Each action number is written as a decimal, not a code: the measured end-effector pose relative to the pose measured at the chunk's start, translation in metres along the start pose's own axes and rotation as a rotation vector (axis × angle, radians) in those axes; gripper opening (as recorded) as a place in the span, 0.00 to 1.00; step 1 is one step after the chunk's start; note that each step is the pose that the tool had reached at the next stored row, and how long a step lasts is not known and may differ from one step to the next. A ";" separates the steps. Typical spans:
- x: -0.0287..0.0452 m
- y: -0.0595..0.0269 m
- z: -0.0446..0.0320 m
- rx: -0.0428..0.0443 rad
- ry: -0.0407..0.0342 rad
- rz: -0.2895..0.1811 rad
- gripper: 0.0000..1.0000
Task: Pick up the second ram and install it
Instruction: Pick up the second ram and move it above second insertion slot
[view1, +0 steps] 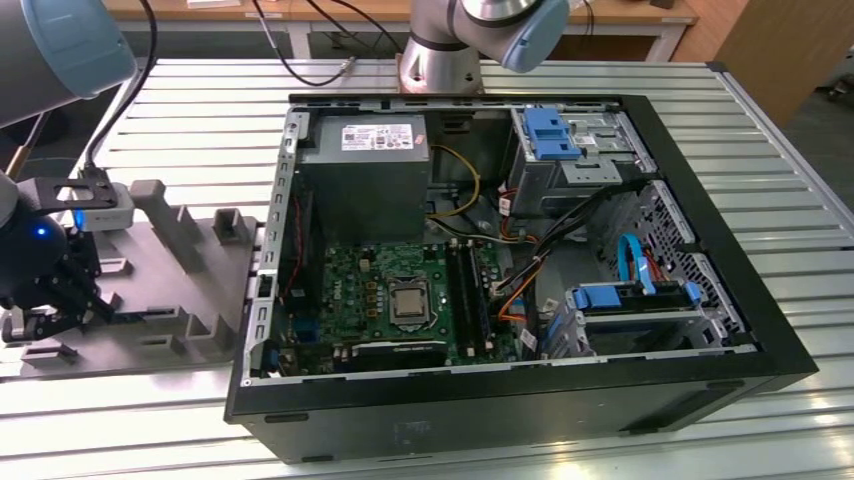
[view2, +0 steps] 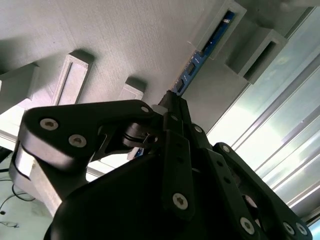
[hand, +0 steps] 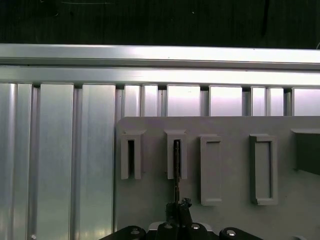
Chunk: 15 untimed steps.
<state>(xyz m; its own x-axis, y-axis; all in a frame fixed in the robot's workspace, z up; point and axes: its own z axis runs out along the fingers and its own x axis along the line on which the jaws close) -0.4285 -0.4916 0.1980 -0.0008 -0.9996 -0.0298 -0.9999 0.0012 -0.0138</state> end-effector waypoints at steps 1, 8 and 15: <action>0.0000 0.0000 0.0000 0.0000 0.0000 0.000 0.13; 0.0000 0.0000 0.0001 0.0001 0.0000 0.000 0.12; 0.0000 0.0000 0.0003 0.0002 -0.0015 0.006 0.12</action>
<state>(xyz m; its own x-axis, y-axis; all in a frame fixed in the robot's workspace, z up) -0.4284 -0.4916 0.1977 -0.0070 -0.9995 -0.0313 -0.9999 0.0075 -0.0138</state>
